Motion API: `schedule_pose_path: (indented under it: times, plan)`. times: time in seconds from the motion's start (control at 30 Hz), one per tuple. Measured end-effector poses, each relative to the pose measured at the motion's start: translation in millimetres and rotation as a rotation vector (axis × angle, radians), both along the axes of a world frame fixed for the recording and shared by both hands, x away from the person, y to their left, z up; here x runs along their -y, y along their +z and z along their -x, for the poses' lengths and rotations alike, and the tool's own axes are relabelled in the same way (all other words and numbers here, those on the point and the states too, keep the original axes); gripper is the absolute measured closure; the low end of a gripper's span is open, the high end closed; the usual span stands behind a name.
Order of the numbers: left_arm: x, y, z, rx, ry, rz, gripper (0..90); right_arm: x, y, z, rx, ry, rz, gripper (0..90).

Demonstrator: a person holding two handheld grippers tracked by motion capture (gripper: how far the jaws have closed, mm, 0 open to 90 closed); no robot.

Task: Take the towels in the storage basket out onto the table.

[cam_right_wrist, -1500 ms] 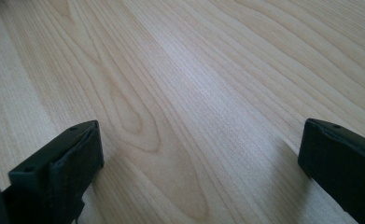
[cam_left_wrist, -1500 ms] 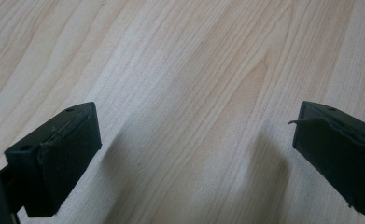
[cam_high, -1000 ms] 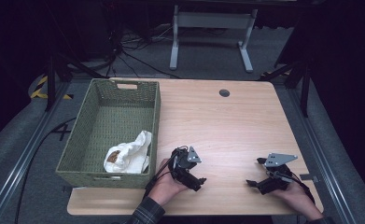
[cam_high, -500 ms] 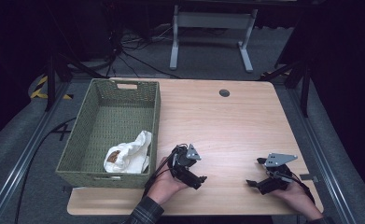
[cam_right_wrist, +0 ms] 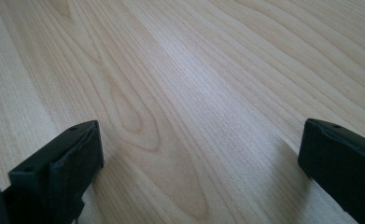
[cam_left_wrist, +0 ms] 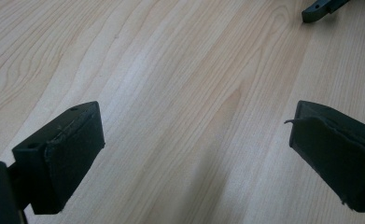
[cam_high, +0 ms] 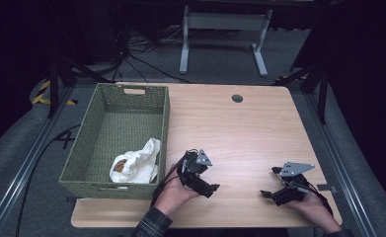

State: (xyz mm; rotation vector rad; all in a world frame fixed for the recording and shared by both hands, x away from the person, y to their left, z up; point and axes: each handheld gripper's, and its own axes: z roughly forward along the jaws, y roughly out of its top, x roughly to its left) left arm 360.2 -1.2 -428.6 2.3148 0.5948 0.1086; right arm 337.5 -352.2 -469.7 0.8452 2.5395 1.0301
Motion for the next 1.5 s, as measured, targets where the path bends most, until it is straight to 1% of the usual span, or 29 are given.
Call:
schedule_pose_path:
  times: [0.07,0.1,0.2,0.23,0.33,0.4,0.43,0.47,0.5,0.57,0.6,0.67,0.7,0.8,0.83,0.9,1.0,1.07,1.13,1.2,1.3,1.33,1.5]
  plan:
    - [0.7,1.8,0.4,-0.008,0.001,-0.004,3.5,0.0,-0.1,-0.1,0.001,0.000,0.000,0.3]
    - [0.7,3.5,0.0,-0.006,0.000,-0.008,3.5,0.0,0.0,0.0,0.000,0.001,0.000,0.3]
    - [1.0,5.5,0.5,-0.013,0.006,-0.005,3.6,0.0,0.0,0.0,0.000,0.000,0.000,0.3]
    - [0.8,7.5,-0.5,-0.008,-0.006,-0.014,3.6,0.0,0.0,-0.1,0.001,0.000,0.000,0.3]
    - [0.7,9.1,-0.1,-0.007,-0.001,-0.008,4.0,0.1,0.1,0.1,-0.001,0.000,-0.001,0.4]
    - [0.2,10.5,-0.7,-0.014,-0.001,0.001,4.1,0.1,0.1,0.1,0.000,0.000,0.000,0.4]
    - [0.1,11.1,-0.7,-0.014,0.002,-0.001,4.1,0.1,0.0,0.0,0.001,0.001,0.000,0.3]
    - [-0.1,12.7,-1.1,-0.016,-0.005,-0.012,4.1,0.0,0.0,0.1,0.002,0.001,0.001,0.3]
    - [0.2,13.3,-1.0,-0.010,-0.002,-0.004,4.1,0.0,0.0,-0.3,0.002,0.004,0.002,0.0]
    - [0.7,16.2,-0.3,-0.012,0.002,-0.003,4.1,0.0,-0.2,-0.6,0.000,0.005,-0.001,0.0]
    - [0.5,18.0,-0.7,-0.011,-0.004,-0.009,4.1,0.0,-0.2,-0.7,0.001,0.005,-0.001,0.0]
    - [0.7,19.4,-0.7,-0.009,-0.002,-0.006,4.0,0.1,-0.2,-0.7,0.001,0.005,-0.001,0.0]
    - [0.4,21.8,-1.0,-0.008,-0.002,-0.012,4.0,0.1,-0.1,-0.7,0.000,0.005,-0.001,0.0]
    - [0.0,23.6,-1.7,-0.012,0.000,0.001,4.2,0.1,-0.1,-0.7,0.000,0.005,0.000,0.0]
    - [0.2,24.8,-1.5,-0.019,0.000,-0.004,4.2,0.1,-0.2,-0.7,0.001,0.005,-0.001,0.0]
    - [0.1,25.7,-1.9,-0.018,-0.003,-0.011,4.2,0.1,-0.2,-0.7,0.001,0.005,-0.001,0.0]
    - [0.2,29.7,-2.9,-0.020,-0.007,-0.012,4.2,0.0,-0.2,-0.6,-0.001,0.005,-0.001,0.0]
    - [0.5,35.0,-4.1,-0.013,-0.008,-0.011,4.2,0.1,-0.2,-0.7,0.001,0.005,-0.001,0.0]
    - [0.3,36.8,-4.8,-0.011,-0.009,-0.004,4.2,0.1,-0.2,-0.7,0.001,0.005,-0.001,0.0]
    - [-0.1,41.4,-6.0,-0.010,-0.015,-0.010,4.7,0.1,-0.2,-0.7,0.001,0.005,-0.001,0.0]
    - [-1.5,46.8,-7.7,-0.004,-0.012,-0.008,5.1,0.1,-0.1,-0.6,0.001,0.005,0.000,0.0]
    - [-2.8,49.1,-8.7,-0.003,-0.009,0.002,5.2,0.2,-0.1,-0.6,0.000,0.005,0.000,0.0]
    - [-7.2,57.9,-11.7,-0.010,-0.007,-0.001,5.2,0.2,0.0,-0.6,0.000,0.005,0.001,0.0]
